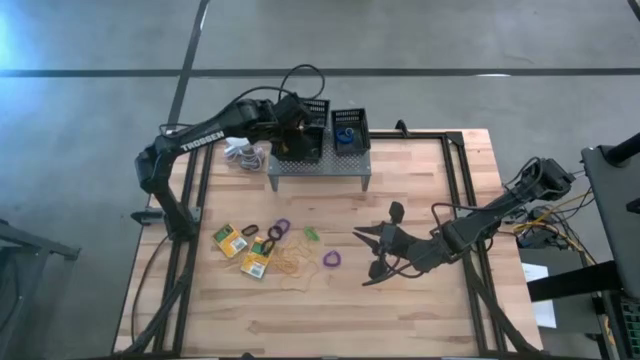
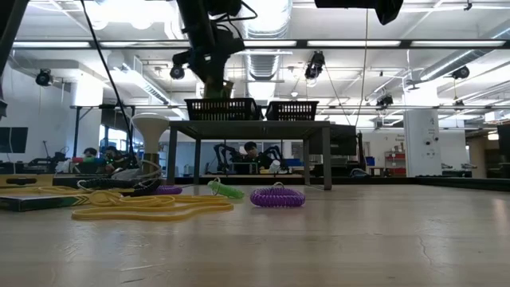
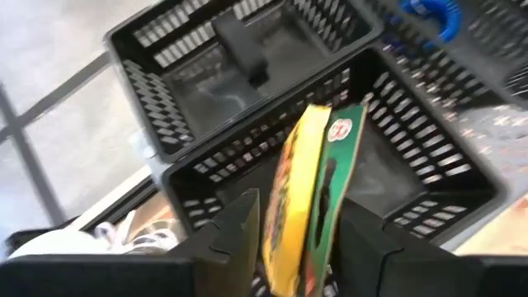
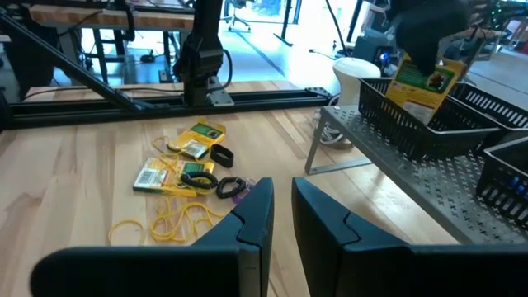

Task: Pick & Place Office Desk Supplies
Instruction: Put the right box of crayons into the bottom left black bin on the shelf

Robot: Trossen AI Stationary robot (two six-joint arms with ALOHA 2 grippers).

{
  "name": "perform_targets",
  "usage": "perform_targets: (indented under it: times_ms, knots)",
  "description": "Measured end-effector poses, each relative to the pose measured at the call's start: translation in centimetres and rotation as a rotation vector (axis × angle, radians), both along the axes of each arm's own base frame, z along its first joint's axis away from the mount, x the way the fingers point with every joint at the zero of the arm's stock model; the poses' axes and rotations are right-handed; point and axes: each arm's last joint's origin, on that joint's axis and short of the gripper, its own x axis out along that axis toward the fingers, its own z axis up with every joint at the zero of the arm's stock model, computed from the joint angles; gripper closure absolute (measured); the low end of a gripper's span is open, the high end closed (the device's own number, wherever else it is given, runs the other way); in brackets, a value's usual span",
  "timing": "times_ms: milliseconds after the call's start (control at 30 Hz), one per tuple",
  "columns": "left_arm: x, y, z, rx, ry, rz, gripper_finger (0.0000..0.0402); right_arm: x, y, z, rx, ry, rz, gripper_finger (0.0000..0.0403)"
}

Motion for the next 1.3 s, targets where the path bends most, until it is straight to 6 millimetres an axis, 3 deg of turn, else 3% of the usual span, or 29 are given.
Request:
perform_targets:
  times_ms: [333,667,967,1300]
  knots:
    - [0.2,0.0,0.7,-0.003,-0.083,-0.031,0.0293,0.0,0.0,0.0,0.000,0.001,0.000,0.0360]
    - [0.6,0.2,1.0,0.020,-0.128,-0.033,0.0393,0.0,0.0,0.0,0.001,0.001,0.001,0.0360]
    - [0.6,0.4,1.1,0.043,-0.166,0.073,0.0396,0.0,0.0,0.0,0.003,-0.004,0.001,0.0360]
    - [-0.8,-0.2,1.3,0.051,-0.081,0.136,0.0396,0.0,0.0,0.0,0.003,-0.004,0.002,0.0360]
